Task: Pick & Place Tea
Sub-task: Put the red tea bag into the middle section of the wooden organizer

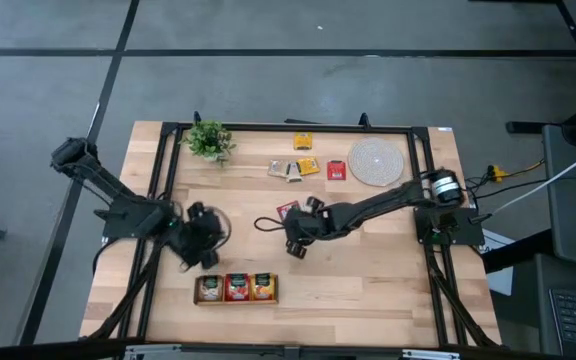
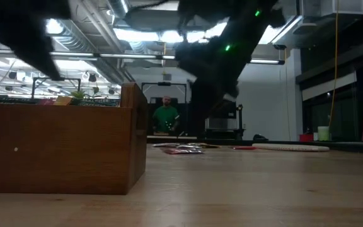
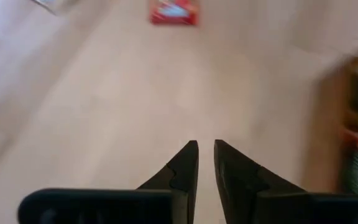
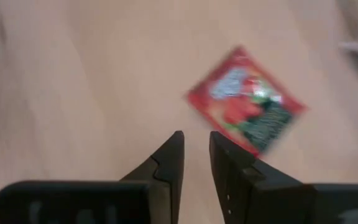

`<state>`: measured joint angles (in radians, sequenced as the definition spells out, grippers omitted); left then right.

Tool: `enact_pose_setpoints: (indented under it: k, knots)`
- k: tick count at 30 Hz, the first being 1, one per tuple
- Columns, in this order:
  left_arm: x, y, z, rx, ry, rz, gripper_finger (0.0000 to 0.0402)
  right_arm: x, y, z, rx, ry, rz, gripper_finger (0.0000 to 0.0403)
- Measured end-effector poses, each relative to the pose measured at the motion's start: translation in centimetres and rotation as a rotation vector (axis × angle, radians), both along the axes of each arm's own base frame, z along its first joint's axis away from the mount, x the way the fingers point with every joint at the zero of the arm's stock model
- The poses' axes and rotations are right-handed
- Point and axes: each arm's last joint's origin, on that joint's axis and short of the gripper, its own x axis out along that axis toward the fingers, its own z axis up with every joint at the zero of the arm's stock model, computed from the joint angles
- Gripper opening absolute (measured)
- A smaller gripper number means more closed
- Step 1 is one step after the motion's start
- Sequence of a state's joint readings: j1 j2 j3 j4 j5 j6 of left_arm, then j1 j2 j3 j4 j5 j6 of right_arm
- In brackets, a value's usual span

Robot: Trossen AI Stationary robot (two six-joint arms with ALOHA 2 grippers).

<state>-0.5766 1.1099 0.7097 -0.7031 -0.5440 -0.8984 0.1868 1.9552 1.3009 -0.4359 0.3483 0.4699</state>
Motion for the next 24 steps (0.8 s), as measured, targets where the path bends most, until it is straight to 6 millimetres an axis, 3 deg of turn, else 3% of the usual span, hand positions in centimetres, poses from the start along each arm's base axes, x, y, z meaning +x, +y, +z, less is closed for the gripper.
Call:
enact_pose_setpoints:
  k: [6, 10, 13, 16, 24]
  knots:
    - [2.0, 3.8, 0.3, 0.089, -0.029, 0.149, 0.0049, -1.1, -0.3, 2.0, -0.102, -0.025, -0.098, 0.0080]
    - [3.4, 5.4, 0.5, 0.145, -0.080, 0.195, 0.0046, -0.7, -0.7, 1.4, -0.076, -0.010, -0.099, 0.0074]
    - [4.7, 6.0, 0.3, 0.185, -0.108, 0.190, 0.0045, -0.5, -1.3, 0.7, -0.067, 0.011, -0.111, 0.0046]
    - [5.8, 6.4, -0.5, 0.195, -0.090, 0.170, 0.0046, -0.4, -1.8, 0.6, -0.065, 0.006, -0.126, 0.0010]
    - [7.9, 7.9, -4.3, 0.205, 0.052, 0.227, 0.0040, -0.2, -2.3, 0.2, -0.051, 0.005, -0.155, 0.0005]
